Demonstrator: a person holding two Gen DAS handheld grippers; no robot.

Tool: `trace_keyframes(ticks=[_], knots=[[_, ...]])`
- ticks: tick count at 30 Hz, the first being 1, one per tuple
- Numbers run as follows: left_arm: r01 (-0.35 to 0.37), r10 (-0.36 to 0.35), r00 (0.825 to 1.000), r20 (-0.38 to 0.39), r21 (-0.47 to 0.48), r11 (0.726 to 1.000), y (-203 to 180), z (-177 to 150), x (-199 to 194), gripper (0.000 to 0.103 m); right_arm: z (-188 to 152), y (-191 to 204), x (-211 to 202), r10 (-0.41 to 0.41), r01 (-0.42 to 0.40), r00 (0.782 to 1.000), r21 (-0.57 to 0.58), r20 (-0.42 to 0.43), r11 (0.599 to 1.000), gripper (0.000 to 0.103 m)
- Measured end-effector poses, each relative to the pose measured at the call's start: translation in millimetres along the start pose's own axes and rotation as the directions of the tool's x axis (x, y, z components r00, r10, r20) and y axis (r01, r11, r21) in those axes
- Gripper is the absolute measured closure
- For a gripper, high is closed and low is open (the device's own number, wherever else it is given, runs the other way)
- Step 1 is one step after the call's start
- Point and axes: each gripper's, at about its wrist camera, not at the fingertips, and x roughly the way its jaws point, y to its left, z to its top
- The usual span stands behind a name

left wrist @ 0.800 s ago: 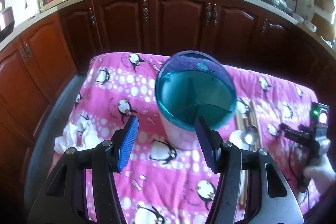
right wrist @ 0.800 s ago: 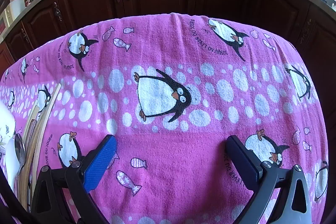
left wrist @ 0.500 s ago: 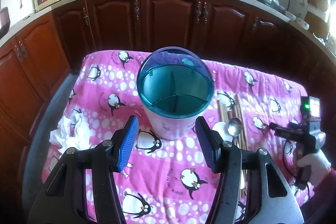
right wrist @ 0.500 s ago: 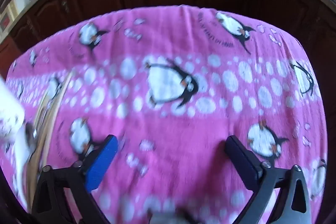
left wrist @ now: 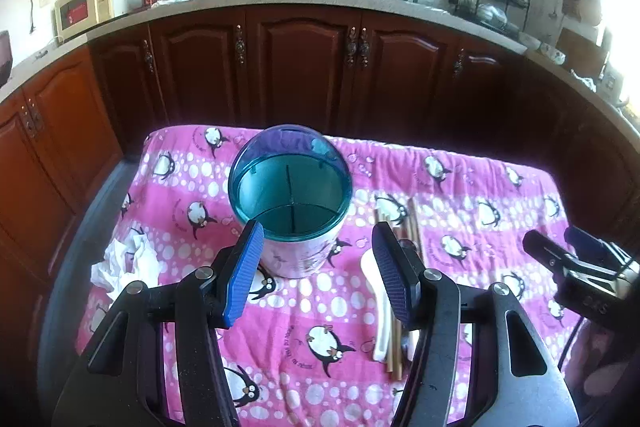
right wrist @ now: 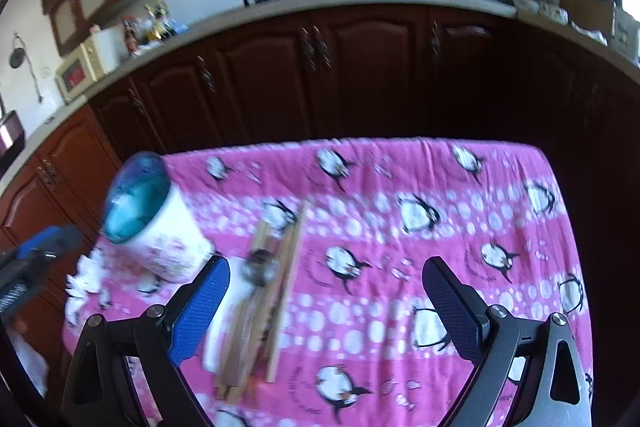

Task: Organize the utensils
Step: 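Move both tools toward the spoons lying beside the teal-rimmed holder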

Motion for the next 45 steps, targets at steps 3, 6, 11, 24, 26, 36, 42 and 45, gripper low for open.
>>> trace_keyframes(ticks=[3, 6, 11, 24, 26, 36, 42, 45], knots=[[-0.001, 0.001, 1.0, 0.029, -0.002, 1.0, -2, 1, -9, 0.047, 5, 12, -14, 0.022, -0.021, 0.999, -0.002, 0.027, 1.0, 0.007], [0.003, -0.004, 1.0, 0.029, 0.01, 1.0, -7, 3, -12, 0.047, 9, 20, -18, 0.034, -0.033, 0.999, -0.025, 0.031, 0.999, 0.007], [0.006, -0.006, 0.999, 0.039, 0.01, 1.0, -8, 3, -16, 0.047, 10, 34, -25, 0.054, -0.052, 0.998, -0.062, 0.029, 0.997, 0.007], [0.005, -0.006, 0.999, 0.047, 0.007, 1.0, -7, 6, -19, 0.047, 14, 44, -30, 0.02, -0.015, 0.998, -0.092, 0.055, 0.996, 0.007], [0.004, -0.005, 0.999, 0.05, 0.004, 1.0, -8, 5, -19, 0.047, 13, 44, -30, 0.016, -0.01, 0.998, -0.091, 0.06, 0.996, 0.007], [0.001, -0.001, 0.999, 0.048, 0.005, 1.0, -8, 5, -18, 0.047, 12, 45, -27, 0.017, -0.013, 0.999, -0.083, 0.043, 0.996, 0.007], [0.001, -0.001, 0.999, 0.05, 0.002, 1.0, -8, 5, -18, 0.047, 13, 48, -26, 0.02, -0.016, 0.999, -0.084, 0.049, 0.996, 0.007], [0.001, -0.001, 0.999, 0.05, 0.001, 1.0, -8, 5, -18, 0.047, 13, 49, -27, 0.017, -0.012, 0.998, -0.091, 0.053, 0.996, 0.007]])
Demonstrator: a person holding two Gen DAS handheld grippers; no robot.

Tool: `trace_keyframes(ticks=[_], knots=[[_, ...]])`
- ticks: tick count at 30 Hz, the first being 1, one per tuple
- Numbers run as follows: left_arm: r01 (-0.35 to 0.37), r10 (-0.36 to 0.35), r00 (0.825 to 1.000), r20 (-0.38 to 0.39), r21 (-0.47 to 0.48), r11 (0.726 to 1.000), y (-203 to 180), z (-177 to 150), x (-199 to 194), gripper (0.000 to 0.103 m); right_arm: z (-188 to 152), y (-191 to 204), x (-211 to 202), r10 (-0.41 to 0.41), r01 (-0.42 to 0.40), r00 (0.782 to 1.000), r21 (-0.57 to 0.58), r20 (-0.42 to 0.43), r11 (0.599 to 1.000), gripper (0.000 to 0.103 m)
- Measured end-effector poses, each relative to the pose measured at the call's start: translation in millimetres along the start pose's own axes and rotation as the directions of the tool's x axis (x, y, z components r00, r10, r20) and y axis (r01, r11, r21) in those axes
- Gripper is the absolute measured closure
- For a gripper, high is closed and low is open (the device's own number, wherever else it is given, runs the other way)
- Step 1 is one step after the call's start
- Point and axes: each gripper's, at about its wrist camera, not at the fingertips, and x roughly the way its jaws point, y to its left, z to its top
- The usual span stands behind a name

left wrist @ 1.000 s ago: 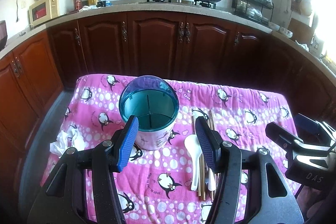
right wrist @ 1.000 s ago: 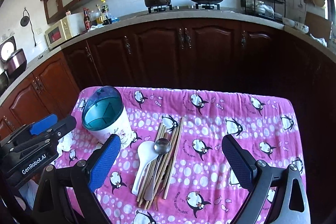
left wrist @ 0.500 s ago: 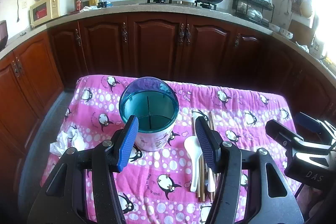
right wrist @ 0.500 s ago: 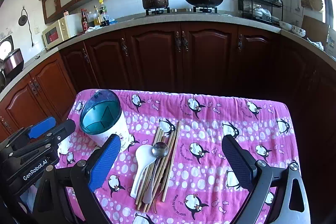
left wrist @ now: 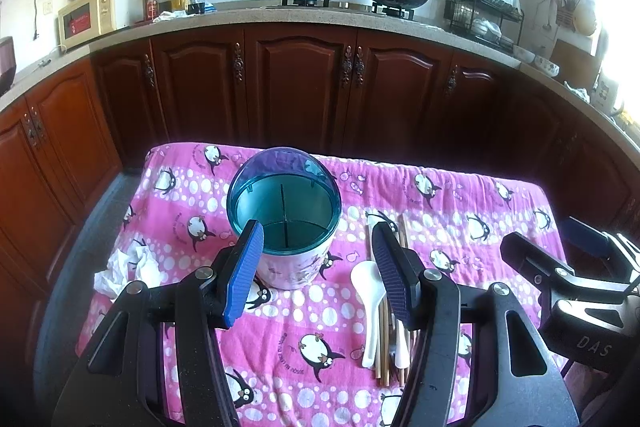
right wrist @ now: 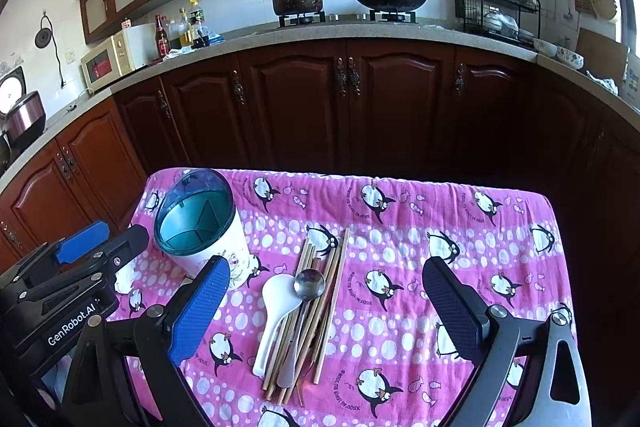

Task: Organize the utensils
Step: 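Move both tools toward the spoons lying beside the teal-rimmed holder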

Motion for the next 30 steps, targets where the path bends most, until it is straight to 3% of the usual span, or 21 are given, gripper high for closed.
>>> trace_keyframes(ticks=[30], knots=[[0.018, -0.019, 0.999, -0.044, -0.026, 0.999, 0, -5, 14, 0.047, 0, -6, 10, -0.036, 0.036, 0.999, 0.0, -0.02, 0.999, 0.007]])
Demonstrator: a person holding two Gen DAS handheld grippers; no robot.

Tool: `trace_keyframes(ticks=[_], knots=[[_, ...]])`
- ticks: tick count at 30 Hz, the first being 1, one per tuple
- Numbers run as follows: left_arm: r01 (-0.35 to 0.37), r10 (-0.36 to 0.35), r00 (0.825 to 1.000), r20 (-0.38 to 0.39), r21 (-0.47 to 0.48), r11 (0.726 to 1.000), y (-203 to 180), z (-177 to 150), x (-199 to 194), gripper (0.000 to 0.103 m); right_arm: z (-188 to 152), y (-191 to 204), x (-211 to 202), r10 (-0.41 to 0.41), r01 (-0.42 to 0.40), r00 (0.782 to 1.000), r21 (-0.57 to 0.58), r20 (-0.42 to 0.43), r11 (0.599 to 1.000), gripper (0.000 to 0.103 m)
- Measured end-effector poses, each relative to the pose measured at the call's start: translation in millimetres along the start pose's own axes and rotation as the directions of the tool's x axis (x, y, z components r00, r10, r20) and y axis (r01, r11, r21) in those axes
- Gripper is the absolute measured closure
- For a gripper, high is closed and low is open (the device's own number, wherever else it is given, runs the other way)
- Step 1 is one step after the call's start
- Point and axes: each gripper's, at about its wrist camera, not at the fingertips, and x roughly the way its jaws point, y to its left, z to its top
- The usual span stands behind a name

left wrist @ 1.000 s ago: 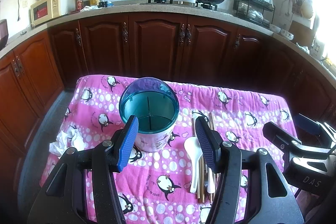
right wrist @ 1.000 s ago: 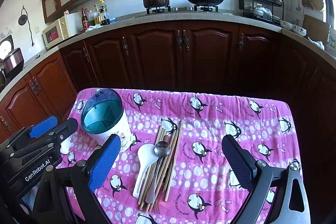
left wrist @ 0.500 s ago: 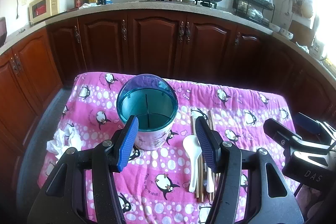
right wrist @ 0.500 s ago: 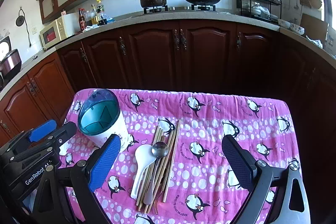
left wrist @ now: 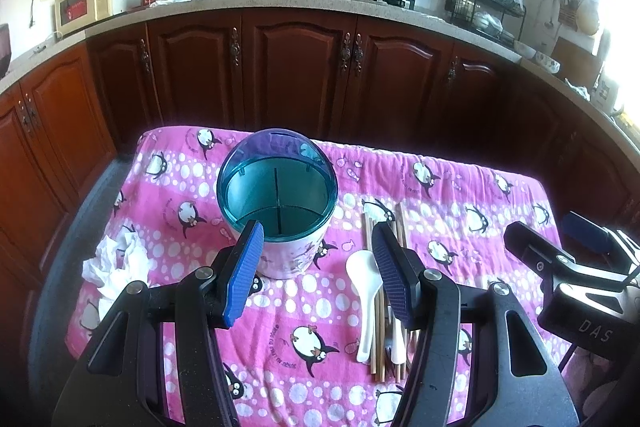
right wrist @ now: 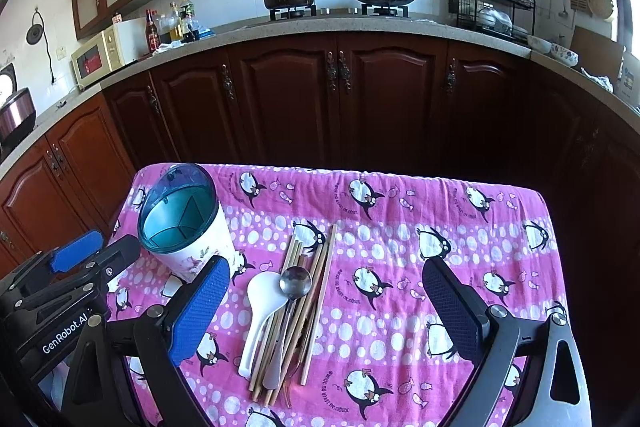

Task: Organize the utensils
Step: 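Move both tools toward the spoons lying beside the teal-rimmed holder, then close the left tool on the white ceramic spoon while the right tool approaches the metal spoon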

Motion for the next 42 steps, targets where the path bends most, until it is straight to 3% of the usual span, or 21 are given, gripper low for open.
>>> trace_keyframes(ticks=[24, 33, 38, 42], knots=[[0.009, -0.009, 1.0, -0.023, -0.01, 1.0, 3, -4, 8, 0.047, -1, -5, 9, -0.013, 0.013, 1.0, 0.004, -0.023, 1.0, 0.007], [0.059, -0.061, 0.993, -0.104, -0.026, 0.998, 13, -19, 30, 0.047, -12, -16, 30, 0.002, -0.002, 0.997, 0.01, -0.077, 1.0, 0.007], [0.103, -0.104, 0.982, -0.157, -0.016, 0.995, 6, -32, 46, 0.047, -22, -23, 55, 0.051, -0.048, 0.99, 0.02, -0.133, 0.999, 0.007], [0.129, -0.126, 0.974, -0.186, 0.007, 0.992, -4, -42, 63, 0.047, -32, -30, 80, 0.088, -0.087, 0.98, 0.015, -0.176, 0.996, 0.024]])
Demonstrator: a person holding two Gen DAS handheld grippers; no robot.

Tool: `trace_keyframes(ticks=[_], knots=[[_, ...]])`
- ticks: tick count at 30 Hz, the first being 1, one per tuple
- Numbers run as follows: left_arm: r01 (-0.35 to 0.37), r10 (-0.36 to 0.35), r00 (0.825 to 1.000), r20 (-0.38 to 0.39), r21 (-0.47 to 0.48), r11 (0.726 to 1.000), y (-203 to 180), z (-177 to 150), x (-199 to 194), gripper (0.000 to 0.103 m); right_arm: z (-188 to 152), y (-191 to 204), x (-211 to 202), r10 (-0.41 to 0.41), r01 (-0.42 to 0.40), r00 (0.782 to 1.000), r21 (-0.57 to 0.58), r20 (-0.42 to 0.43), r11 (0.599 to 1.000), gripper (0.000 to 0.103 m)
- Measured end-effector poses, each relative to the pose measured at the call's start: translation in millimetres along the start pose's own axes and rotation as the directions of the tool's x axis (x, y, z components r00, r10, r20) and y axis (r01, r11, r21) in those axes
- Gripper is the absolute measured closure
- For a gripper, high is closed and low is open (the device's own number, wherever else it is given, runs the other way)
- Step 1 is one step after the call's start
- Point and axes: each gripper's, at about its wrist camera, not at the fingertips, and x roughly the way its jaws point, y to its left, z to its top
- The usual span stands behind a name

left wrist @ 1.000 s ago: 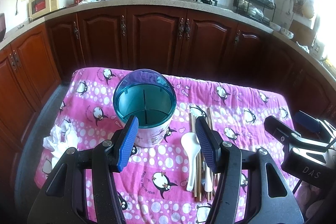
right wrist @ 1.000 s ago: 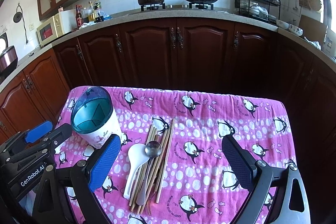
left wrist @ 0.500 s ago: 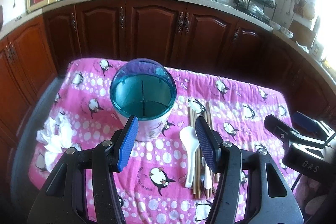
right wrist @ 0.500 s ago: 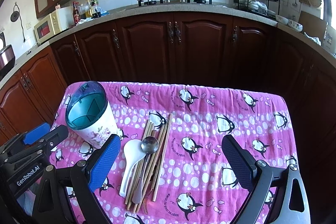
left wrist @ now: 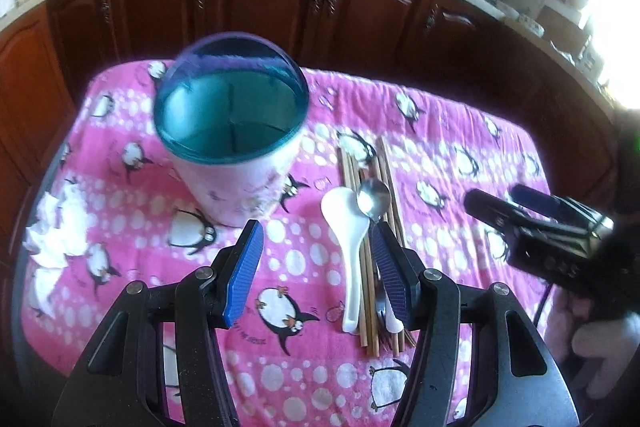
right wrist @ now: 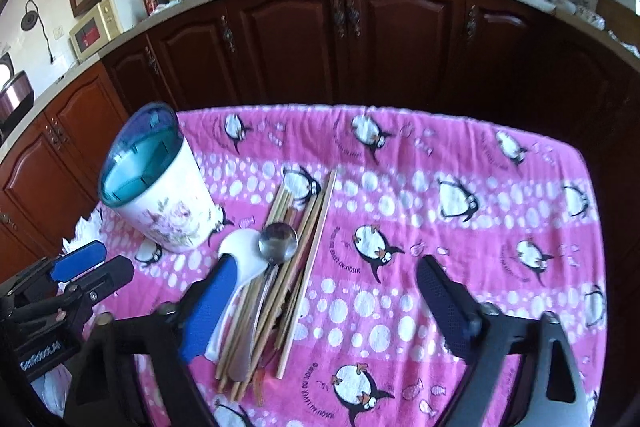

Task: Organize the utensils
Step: 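Close the left tool on the white ceramic spoon while the right tool approaches the metal spoon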

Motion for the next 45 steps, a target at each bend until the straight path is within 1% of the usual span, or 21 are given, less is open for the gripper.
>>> trace_keyframes(ticks=[1, 2, 3, 4, 6, 11, 12, 14, 17, 19, 21, 25, 27, 30, 32, 35, 36, 37, 38, 43, 45], knots=[[0.003, -0.003, 1.0, -0.016, 0.003, 1.0, -2, -1, 7, 0.047, 0, -3, 7, 0.023, -0.023, 1.0, 0.005, -0.015, 1.0, 0.031], [0.009, -0.009, 1.0, -0.027, 0.003, 1.0, -2, -2, 14, 0.047, 0, -8, 14, 0.064, -0.064, 0.998, 0.016, -0.029, 0.998, 0.036], [0.013, -0.013, 0.999, -0.032, 0.002, 1.0, -3, -3, 18, 0.047, 1, -10, 20, 0.099, -0.098, 0.994, 0.027, -0.04, 0.995, 0.045], [0.016, -0.016, 0.999, -0.038, 0.0, 1.0, -3, -3, 24, 0.047, 2, -14, 27, 0.135, -0.133, 0.989, 0.037, -0.053, 0.99, 0.048], [0.014, -0.014, 0.999, -0.049, -0.009, 1.0, -3, -2, 35, 0.047, 7, -18, 40, 0.19, -0.187, 0.98, 0.047, -0.063, 0.981, 0.048], [-0.005, 0.003, 0.999, -0.054, -0.042, 0.999, -1, 1, 58, 0.047, 19, -21, 64, 0.264, -0.264, 0.961, 0.016, -0.086, 0.964, 0.049], [-0.009, 0.007, 0.998, -0.055, -0.043, 0.999, -2, 1, 61, 0.047, 21, -19, 69, 0.279, -0.28, 0.956, 0.008, -0.092, 0.96, 0.05], [-0.021, 0.018, 0.998, -0.061, -0.049, 0.999, -2, 2, 71, 0.047, 25, -19, 79, 0.305, -0.307, 0.946, -0.004, -0.109, 0.952, 0.057], [-0.034, 0.03, 0.997, -0.074, -0.064, 0.997, -4, 2, 84, 0.049, 28, -20, 93, 0.345, -0.348, 0.93, -0.004, -0.13, 0.937, 0.059], [-0.042, 0.037, 0.996, -0.077, -0.065, 0.997, -5, 1, 90, 0.051, 30, -18, 101, 0.353, -0.358, 0.925, -0.016, -0.141, 0.933, 0.059], [-0.043, 0.038, 0.996, -0.081, -0.067, 0.997, -6, 2, 94, 0.057, 31, -17, 106, 0.356, -0.365, 0.922, -0.03, -0.151, 0.931, 0.059], [-0.041, 0.034, 0.996, -0.088, -0.071, 0.997, -10, 3, 103, 0.062, 33, -12, 119, 0.36, -0.375, 0.917, -0.064, -0.172, 0.925, 0.059], [-0.044, 0.038, 0.995, -0.094, -0.07, 0.997, -12, 4, 107, 0.071, 33, -12, 123, 0.358, -0.376, 0.916, -0.073, -0.182, 0.924, 0.059], [-0.039, 0.032, 0.994, -0.102, -0.073, 0.997, -14, 4, 112, 0.081, 33, -9, 130, 0.38, -0.401, 0.904, -0.081, -0.197, 0.912, 0.064], [-0.03, 0.021, 0.994, -0.108, -0.076, 0.997, -14, 5, 115, 0.086, 32, -4, 135, 0.38, -0.406, 0.901, -0.095, -0.209, 0.909, 0.065], [-0.027, 0.019, 0.994, -0.108, -0.081, 0.996, -12, 7, 117, 0.091, 28, -3, 139, 0.366, -0.395, 0.905, -0.111, -0.215, 0.912, 0.073], [-0.021, 0.012, 0.994, -0.106, -0.085, 0.996, -11, 7, 117, 0.092, 28, -4, 139, 0.374, -0.401, 0.903, -0.105, -0.21, 0.91, 0.083], [-0.015, 0.006, 0.995, -0.104, -0.087, 0.996, -11, 8, 116, 0.093, 28, -6, 139, 0.4, -0.425, 0.891, -0.085, -0.213, 0.901, 0.091], [-0.007, -0.002, 0.995, -0.101, -0.088, 0.996, -10, 8, 116, 0.094, 27, -7, 139, 0.417, -0.44, 0.883, -0.07, -0.217, 0.895, 0.092], [0.031, -0.039, 0.995, -0.096, -0.091, 0.995, -7, 7, 106, 0.098, 19, -9, 130, 0.414, -0.436, 0.886, -0.07, -0.209, 0.897, 0.099], [0.039, -0.047, 0.994, -0.095, -0.082, 0.996, -6, 3, 98, 0.1, 15, -10, 121, 0.428, -0.448, 0.881, -0.063, -0.201, 0.892, 0.1]])
